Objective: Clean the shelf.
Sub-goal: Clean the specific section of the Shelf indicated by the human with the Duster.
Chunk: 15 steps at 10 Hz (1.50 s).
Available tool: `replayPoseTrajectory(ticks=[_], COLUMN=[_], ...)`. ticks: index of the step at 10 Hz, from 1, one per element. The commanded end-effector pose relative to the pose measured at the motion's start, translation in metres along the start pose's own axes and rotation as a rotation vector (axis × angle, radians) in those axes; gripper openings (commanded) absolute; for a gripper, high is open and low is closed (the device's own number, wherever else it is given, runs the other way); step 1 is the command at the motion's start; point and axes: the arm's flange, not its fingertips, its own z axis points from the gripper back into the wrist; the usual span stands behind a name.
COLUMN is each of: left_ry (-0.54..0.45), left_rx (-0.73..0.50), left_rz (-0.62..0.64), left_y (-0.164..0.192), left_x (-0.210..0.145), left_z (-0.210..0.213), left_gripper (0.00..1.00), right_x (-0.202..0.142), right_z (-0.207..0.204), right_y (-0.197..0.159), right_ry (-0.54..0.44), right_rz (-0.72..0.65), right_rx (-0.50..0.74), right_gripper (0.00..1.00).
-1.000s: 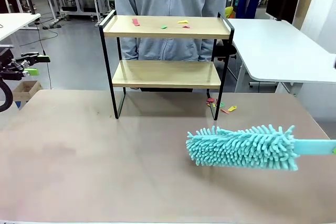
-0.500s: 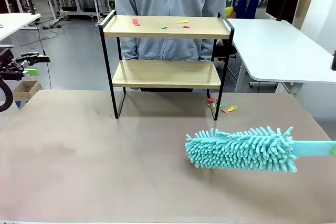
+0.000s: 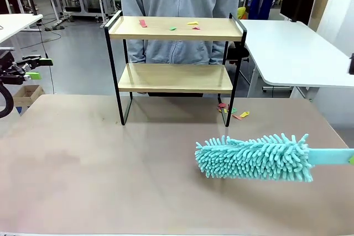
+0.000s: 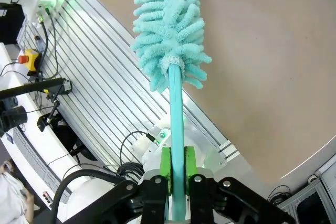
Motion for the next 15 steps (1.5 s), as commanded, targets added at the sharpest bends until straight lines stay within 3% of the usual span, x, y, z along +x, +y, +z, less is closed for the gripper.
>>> replayPoseTrajectory(ticks=[1,15], left_ry=[0.007,0.007], left_rx=[-0.004,-0.004], left_rz=[-0.012,-0.012], left_y=[-0.0024,-0.0024], left_x=[0.0016,0.0016], left_z=[-0.0007,-0.0007], left_gripper=[1.0,1.0], right_x=[0.0012,0.0012], right_z=[0.0005,0.0005], right_y=[0.0023,0.0023], right_ry=[-0.007,-0.007], right_rz=[-0.008,-0.008], right_rx=[0.014,0.014], right_gripper=[0.13,0.13])
